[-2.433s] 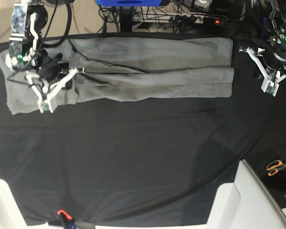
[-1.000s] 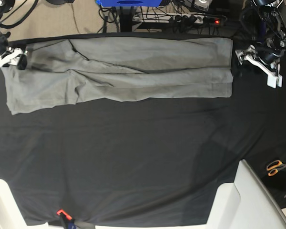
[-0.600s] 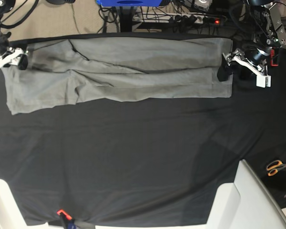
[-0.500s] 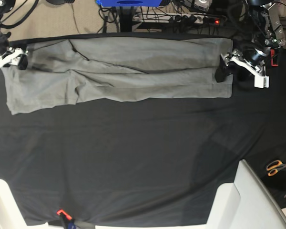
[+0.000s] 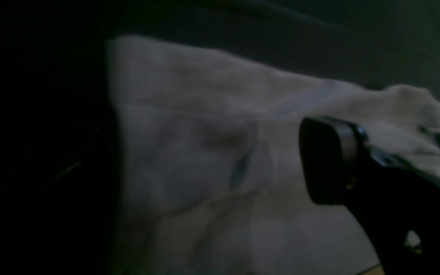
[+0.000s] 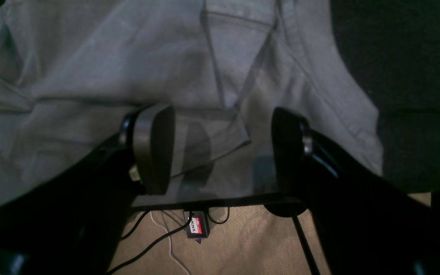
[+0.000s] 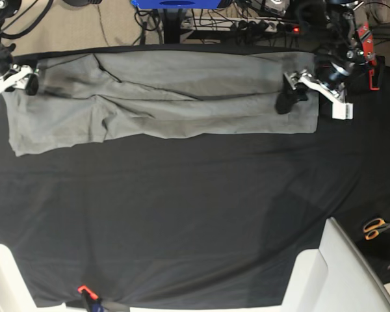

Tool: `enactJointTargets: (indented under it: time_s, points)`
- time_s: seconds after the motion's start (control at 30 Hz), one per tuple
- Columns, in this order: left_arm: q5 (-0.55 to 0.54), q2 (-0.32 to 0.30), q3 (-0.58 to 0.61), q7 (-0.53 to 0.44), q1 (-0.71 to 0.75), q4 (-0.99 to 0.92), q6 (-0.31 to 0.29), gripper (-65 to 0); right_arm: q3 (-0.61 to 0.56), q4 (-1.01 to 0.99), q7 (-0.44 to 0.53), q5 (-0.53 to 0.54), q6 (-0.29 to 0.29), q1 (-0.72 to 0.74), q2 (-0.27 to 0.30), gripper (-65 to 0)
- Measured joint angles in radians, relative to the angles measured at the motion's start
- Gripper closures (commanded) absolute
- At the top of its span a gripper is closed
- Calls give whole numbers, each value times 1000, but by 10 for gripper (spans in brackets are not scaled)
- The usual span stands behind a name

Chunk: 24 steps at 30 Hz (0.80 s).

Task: Fold the T-shirt properly
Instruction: 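Grasp the strip's opposite end with the left gripper, then fold the strip's end held by the left gripper toward the right gripper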

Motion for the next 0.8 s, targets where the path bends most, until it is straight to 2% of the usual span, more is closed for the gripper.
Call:
enactJointTargets:
  time_s: [0.13, 0.17, 0.33, 0.4, 0.47, 0.6, 0.67, 0.8]
  points:
    - [-3, 7, -2, -3, 0, 0, -3, -650, 0, -1, 0, 0, 0, 0, 0, -377]
    - [-4, 8, -2, -3, 0, 0, -3, -634, 0, -1, 0, 0, 0, 0, 0, -377]
    - [-1, 16, 0, 31, 0, -7, -7, -321, 0, -2, 0, 0, 0, 0, 2, -377]
    - [7, 23, -6, 51, 1, -8, -7, -174, -1, -2, 0, 0, 0, 0, 2, -377]
    - [17, 28, -32, 85, -3, -10, -7, 0, -1, -2, 0, 0, 0, 0, 3, -377]
    - [35, 12, -76, 152, -42, -26, -30, 0, -1, -3, 0, 0, 0, 1, 2, -377]
    - [48, -17, -78, 197, -64, -26, -30, 0, -2, -3, 0, 0, 0, 2, 3, -377]
    - [86, -85, -81, 214, -95, -26, -3, 0, -2, -3, 0, 0, 0, 3, 1, -377]
